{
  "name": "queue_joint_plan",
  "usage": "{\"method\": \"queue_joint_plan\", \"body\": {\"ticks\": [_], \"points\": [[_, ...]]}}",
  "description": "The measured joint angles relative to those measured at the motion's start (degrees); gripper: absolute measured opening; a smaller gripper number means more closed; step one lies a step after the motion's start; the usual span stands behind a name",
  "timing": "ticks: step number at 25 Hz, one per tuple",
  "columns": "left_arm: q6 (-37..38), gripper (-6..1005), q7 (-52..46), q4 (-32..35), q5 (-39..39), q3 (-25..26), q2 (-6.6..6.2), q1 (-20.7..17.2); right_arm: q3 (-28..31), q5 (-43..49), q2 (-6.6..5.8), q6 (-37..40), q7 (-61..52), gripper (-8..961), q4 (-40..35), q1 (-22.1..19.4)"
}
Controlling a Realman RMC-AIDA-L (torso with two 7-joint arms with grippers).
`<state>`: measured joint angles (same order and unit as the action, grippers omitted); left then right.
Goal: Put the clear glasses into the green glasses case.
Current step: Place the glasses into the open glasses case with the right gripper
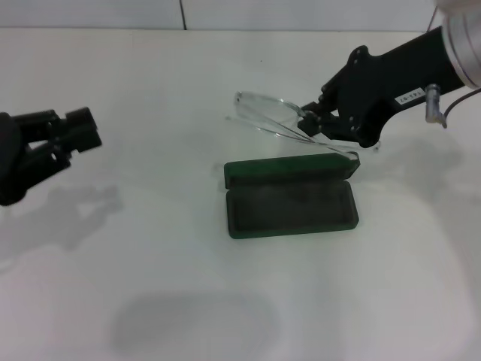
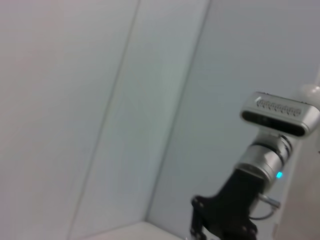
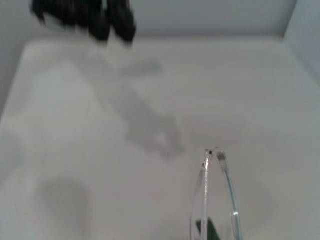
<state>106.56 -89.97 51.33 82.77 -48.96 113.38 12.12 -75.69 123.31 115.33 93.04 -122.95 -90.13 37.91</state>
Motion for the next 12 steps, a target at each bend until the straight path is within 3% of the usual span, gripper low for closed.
{"method": "queue_joint_plan", "body": {"ticks": [4,12], "points": [[0.01,249,0.43,-1.74,0.02,1.96,-0.13,0.38,-3.76,6.02,0.31,2.68,-4.27,92,-0.06,4.39],[0.05,249,0.65,-2.03,-0.36,2.22,-0.18,0.07,-12.19,12.85,0.33,4.66,-6.76,93,-1.03,5.91]]}}
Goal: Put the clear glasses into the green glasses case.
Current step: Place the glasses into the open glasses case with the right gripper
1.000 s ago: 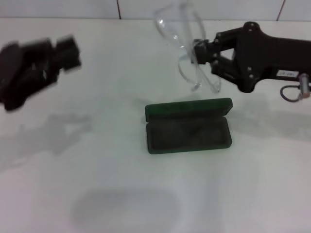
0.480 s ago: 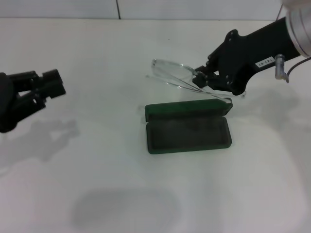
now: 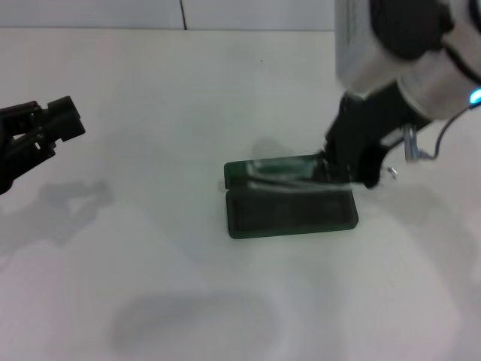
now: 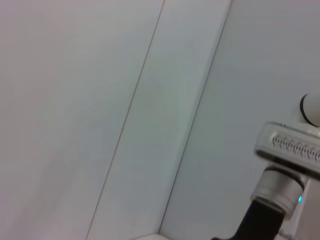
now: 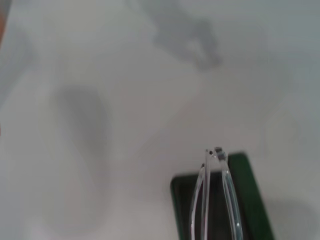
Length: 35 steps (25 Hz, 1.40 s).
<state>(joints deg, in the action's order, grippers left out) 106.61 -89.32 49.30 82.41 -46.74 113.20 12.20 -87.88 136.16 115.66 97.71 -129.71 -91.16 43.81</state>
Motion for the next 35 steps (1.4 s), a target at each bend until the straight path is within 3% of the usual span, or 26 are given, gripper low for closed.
{"method": "queue_joint_plan", "body": {"ticks": [6,14,20,26,35], "points": [[-0.01,249,0.02,-0.15,-0.34,0.07,0.27,0.19,-5.56,5.39,0.12,-2.95,3.26,94,0.36,-1.75],[-0.08,248,0.02,-1.99,-0.94,3.38,1.11,0.66,-9.26,3.29,0.37,-5.66,9.68,95,0.69,-2.98],[-0.08,248,0.02,-2.2,-0.94,3.68,1.17,0.81,-14.75,8.24,0.35,-11.12,9.99,95,2.91,-3.19],[-0.09,248,0.02,-2.2,-0.55,3.66,0.6,0.99,-16.29,9.44,0.43,-15.4,10.29,96,4.62,-3.3],[2.64,217,2.28,-1.69,6.25,3.24,-1.77,1.36,-18.38,9.7,0.53,-18.54,10.41,97,5.97,-3.55]]}}
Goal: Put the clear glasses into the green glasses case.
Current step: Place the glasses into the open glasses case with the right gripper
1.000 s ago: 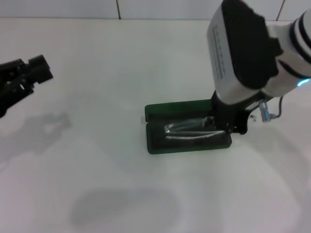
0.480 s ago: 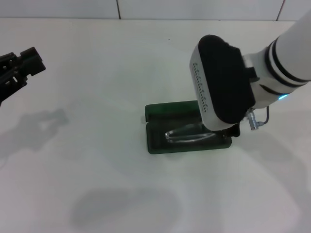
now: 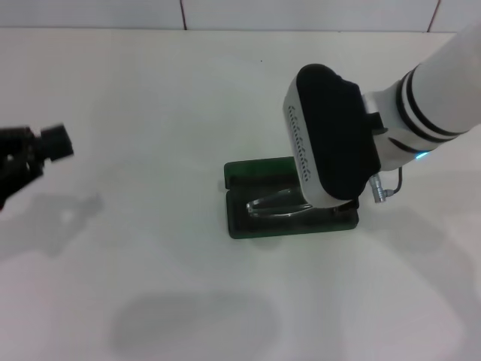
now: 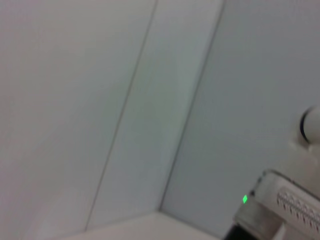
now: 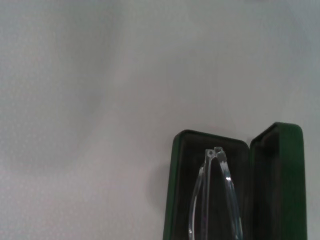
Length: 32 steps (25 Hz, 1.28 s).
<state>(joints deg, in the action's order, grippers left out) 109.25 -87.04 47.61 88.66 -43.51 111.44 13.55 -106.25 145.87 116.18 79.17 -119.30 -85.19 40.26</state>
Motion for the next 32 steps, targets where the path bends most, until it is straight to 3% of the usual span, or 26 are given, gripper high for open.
{"method": "queue_joint_plan", "body": {"ticks": [8,16,32], "points": [[2.49,82,4.55,-0.36,5.42,-0.02,-0.4,-0.59,-1.79,1.63,0.01,-3.0,-0.46,98,0.43,-0.33],[2.6,88,5.43,-1.33,9.82,-0.08,0.63,0.09,-3.79,2.22,0.01,-5.59,-0.49,99,1.79,-0.47],[2.73,89,6.44,-3.48,10.04,-0.17,1.23,0.66,-6.95,2.36,0.0,-9.81,-1.27,101,1.55,-2.03]]}}
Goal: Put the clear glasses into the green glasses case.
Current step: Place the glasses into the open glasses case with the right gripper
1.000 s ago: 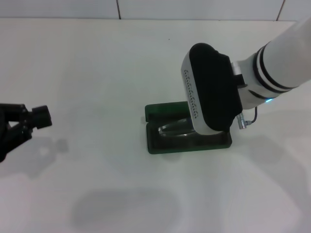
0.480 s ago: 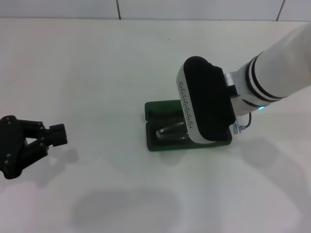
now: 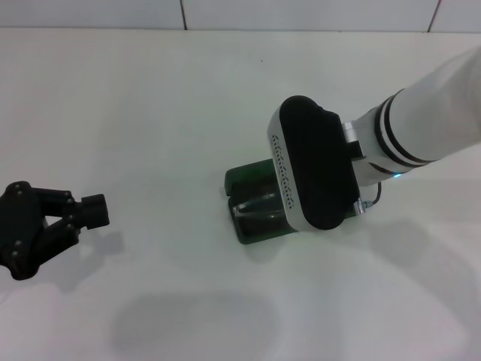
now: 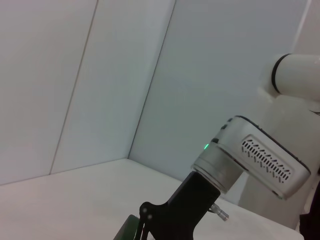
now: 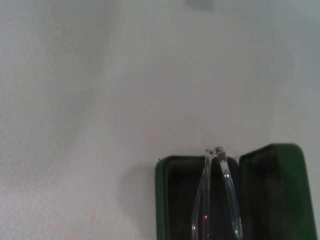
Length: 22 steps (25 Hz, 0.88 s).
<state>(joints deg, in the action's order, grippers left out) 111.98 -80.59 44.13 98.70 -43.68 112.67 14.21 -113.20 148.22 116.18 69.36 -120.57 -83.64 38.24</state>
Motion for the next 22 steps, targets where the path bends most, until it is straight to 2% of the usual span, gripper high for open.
{"method": "queue_joint_plan", "body": {"ticks": [22], "points": [[0.32,90,-0.12,-0.02,-0.32,0.36,0.09,-0.01,-1.02,3.61,0.0,1.94,-1.5,104,-3.11,-1.26]]}}
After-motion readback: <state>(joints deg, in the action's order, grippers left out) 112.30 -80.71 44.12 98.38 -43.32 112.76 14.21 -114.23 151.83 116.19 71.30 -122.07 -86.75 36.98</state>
